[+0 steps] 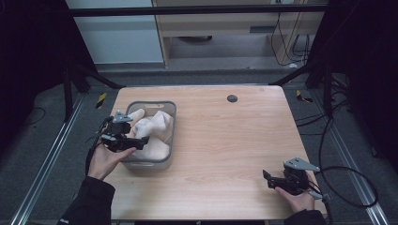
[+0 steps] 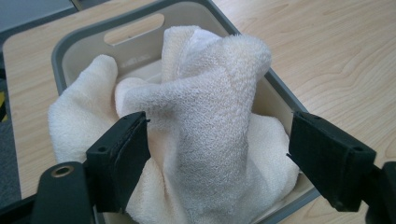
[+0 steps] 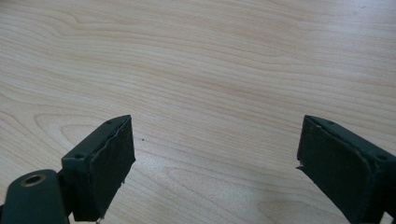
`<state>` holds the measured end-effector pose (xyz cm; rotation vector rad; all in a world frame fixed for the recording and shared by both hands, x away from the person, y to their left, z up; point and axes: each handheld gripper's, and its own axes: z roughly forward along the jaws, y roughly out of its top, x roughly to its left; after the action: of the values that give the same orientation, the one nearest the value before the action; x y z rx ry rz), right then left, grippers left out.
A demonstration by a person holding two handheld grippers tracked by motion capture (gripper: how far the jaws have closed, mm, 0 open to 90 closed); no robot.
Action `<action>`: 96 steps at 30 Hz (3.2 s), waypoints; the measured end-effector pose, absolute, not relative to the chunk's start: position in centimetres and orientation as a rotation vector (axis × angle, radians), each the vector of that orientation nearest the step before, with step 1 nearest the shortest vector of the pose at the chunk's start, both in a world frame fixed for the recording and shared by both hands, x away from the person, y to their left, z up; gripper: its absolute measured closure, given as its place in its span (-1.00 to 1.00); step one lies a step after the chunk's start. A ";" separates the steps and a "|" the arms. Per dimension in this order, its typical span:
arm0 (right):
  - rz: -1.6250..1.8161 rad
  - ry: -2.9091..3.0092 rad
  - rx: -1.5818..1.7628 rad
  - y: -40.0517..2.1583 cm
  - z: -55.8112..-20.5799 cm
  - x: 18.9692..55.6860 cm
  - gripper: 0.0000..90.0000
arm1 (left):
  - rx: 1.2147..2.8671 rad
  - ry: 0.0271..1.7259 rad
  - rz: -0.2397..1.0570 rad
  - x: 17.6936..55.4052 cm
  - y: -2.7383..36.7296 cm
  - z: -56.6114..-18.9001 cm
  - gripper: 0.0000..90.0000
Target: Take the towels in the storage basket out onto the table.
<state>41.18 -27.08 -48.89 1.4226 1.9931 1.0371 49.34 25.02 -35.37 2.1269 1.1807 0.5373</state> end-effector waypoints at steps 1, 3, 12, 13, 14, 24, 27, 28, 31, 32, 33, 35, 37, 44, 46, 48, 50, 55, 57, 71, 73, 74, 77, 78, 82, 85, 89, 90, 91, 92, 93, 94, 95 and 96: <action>1.037 1.994 1.424 -27.1 -48.9 41.2 -0.75 | 2.132 1.185 0.534 49.4 25.0 -35.4 -0.56; 1.036 1.996 1.423 -27.1 -48.9 41.2 -0.75 | 2.141 1.193 0.521 49.7 25.0 -35.6 -0.55; 1.037 2.006 1.433 -27.0 -48.9 41.2 -0.76 | 2.178 1.220 0.485 50.4 24.8 -36.3 -0.46; 1.037 2.007 1.433 -27.0 -48.9 41.2 -0.76 | 2.185 1.219 0.480 50.5 24.7 -36.4 -0.44; 1.036 2.008 1.430 -27.0 -49.0 41.2 -0.76 | 2.191 1.218 0.474 50.6 24.6 -36.5 -0.42; 1.028 2.018 1.422 -27.0 -49.1 41.3 -0.77 | 2.251 1.228 0.477 51.1 24.1 -37.3 -0.16; 1.029 2.021 1.424 -27.0 -49.1 41.3 -0.77 | 2.260 1.243 0.481 51.1 24.0 -37.5 -0.05; 1.032 2.022 1.432 -26.9 -49.1 41.3 -0.77 | 2.259 1.245 0.482 51.2 24.0 -37.5 -0.01; 1.030 2.025 1.432 -26.9 -49.1 41.3 -0.77 | 2.259 1.254 0.479 51.3 24.1 -37.5 0.07; 1.030 2.026 1.432 -26.9 -49.1 41.3 -0.78 | 2.255 1.261 0.474 51.4 24.1 -37.6 0.11; 1.025 2.026 1.425 -26.9 -49.1 41.3 -0.78 | 2.256 1.269 0.470 51.4 24.1 -37.6 0.14; 1.022 2.029 1.417 -26.9 -49.1 41.3 -0.78 | 2.253 1.277 0.468 51.4 24.1 -37.6 0.22; 1.022 2.031 1.418 -26.9 -49.1 41.3 -0.78 | 2.251 1.279 0.468 51.5 24.1 -37.5 0.30; 1.019 2.032 1.422 -26.9 -49.1 41.3 -0.78 | 2.264 1.272 0.480 51.5 24.0 -37.2 0.43; 1.018 2.033 1.423 -26.9 -49.1 41.3 -0.78 | 2.257 1.273 0.483 51.5 24.0 -37.1 0.44; 1.018 2.033 1.423 -26.9 -49.1 41.3 -0.78 | 2.253 1.265 0.484 51.5 24.0 -36.8 0.45; 1.017 2.034 1.421 -27.0 -49.1 41.3 -0.78 | 2.243 1.260 0.492 51.4 24.0 -36.5 0.46; 1.015 2.032 1.424 -27.0 -49.1 41.3 -0.78 | 2.211 1.255 0.502 51.1 24.0 -35.4 0.48; 1.014 2.033 1.424 -27.0 -49.1 41.3 -0.78 | 2.197 1.254 0.505 51.0 24.1 -34.9 0.49; 1.010 2.036 1.419 -27.0 -49.2 41.4 -0.78 | 2.157 1.217 0.534 50.2 24.1 -30.8 0.51; 1.010 2.037 1.419 -27.0 -49.2 41.4 -0.78 | 2.159 1.210 0.537 50.1 24.0 -30.3 0.51; 1.010 2.037 1.419 -27.0 -49.2 41.4 -0.78 | 2.165 1.206 0.538 50.1 24.0 -30.0 0.51; 1.010 2.037 1.419 -27.0 -49.2 41.4 -0.78 | 2.164 1.199 0.547 50.1 23.9 -29.2 0.51; 1.010 2.036 1.419 -27.0 -49.2 41.4 -0.78 | 2.162 1.197 0.547 50.1 23.9 -28.8 0.51; 1.009 2.038 1.417 -27.0 -49.2 41.4 -0.78 | 2.158 1.190 0.545 50.1 23.9 -28.1 0.51; 1.011 2.037 1.417 -27.0 -49.2 41.4 -0.78 | 2.152 1.192 0.543 50.2 23.9 -27.6 0.51; 1.010 2.038 1.418 -27.0 -49.2 41.4 -0.78 | 2.160 1.186 0.544 50.2 23.9 -26.7 0.51; 1.011 2.037 1.422 -27.0 -49.2 41.4 -0.78 | 2.164 1.181 0.544 50.1 23.9 -26.4 0.51; 1.012 2.037 1.422 -27.0 -49.2 41.4 -0.79 | 2.169 1.178 0.544 50.1 23.8 -26.2 0.51; 1.013 2.036 1.422 -27.0 -49.2 41.4 -0.79 | 2.173 1.172 0.547 50.0 23.8 -25.9 0.51; 1.013 2.036 1.422 -27.0 -49.2 41.4 -0.79 | 2.171 1.169 0.551 50.0 23.7 -25.7 0.51; 1.013 2.036 1.421 -27.0 -49.2 41.4 -0.78 | 2.173 1.166 0.551 50.0 23.6 -25.4 0.51; 1.013 2.035 1.420 -27.0 -49.2 41.4 -0.78 | 2.171 1.161 0.551 49.9 23.6 -25.1 0.51; 1.014 2.034 1.421 -27.0 -49.1 41.4 -0.79 | 2.174 1.157 0.552 49.9 23.5 -24.8 0.51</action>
<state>41.39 -27.03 -49.15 1.4210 2.0344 1.0137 49.92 23.53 -24.82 2.1737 1.1566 0.5518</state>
